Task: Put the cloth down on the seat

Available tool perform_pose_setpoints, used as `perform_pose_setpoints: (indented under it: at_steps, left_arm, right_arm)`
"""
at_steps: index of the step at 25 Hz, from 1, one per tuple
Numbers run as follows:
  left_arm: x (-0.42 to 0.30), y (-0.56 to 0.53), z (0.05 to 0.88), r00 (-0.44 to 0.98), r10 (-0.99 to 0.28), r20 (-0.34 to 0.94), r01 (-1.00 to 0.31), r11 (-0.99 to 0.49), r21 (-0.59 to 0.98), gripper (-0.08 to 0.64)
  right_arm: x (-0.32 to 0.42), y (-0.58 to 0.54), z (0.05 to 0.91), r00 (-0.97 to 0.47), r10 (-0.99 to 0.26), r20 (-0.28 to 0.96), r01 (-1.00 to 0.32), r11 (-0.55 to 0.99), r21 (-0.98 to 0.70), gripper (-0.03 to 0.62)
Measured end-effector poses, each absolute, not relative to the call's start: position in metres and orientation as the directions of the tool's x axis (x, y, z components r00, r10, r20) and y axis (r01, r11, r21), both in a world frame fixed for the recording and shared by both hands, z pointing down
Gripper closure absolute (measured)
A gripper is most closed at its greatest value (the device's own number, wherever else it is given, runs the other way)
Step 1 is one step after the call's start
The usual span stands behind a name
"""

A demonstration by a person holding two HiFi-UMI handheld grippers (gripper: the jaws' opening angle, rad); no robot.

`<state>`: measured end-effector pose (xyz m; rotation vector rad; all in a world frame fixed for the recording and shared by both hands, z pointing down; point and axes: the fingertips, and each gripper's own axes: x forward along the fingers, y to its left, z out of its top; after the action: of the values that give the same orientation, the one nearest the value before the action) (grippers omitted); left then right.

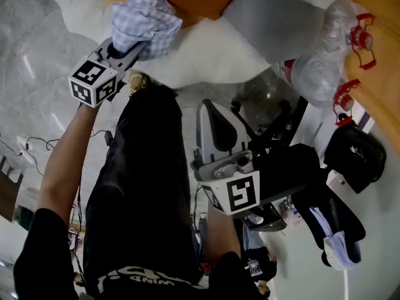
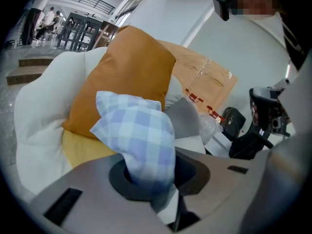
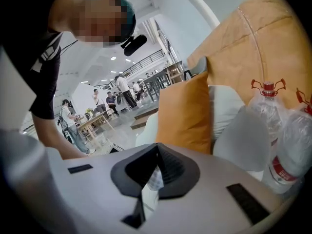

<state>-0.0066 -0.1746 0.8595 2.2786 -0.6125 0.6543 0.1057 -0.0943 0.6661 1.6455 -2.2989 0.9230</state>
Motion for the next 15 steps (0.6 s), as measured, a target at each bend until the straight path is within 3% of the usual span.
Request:
perform_pose_setpoints:
  at_steps: [15]
  left_arm:
    - [-0.019,-0.179,0.945,0.641,-0.199,0.741,-0.683,-0.588,0.434,0.476]
  right_arm:
    - [0.101,-0.097,0.677,-0.389,-0.789,0.475,-0.892,0.193,-0.409,0.573]
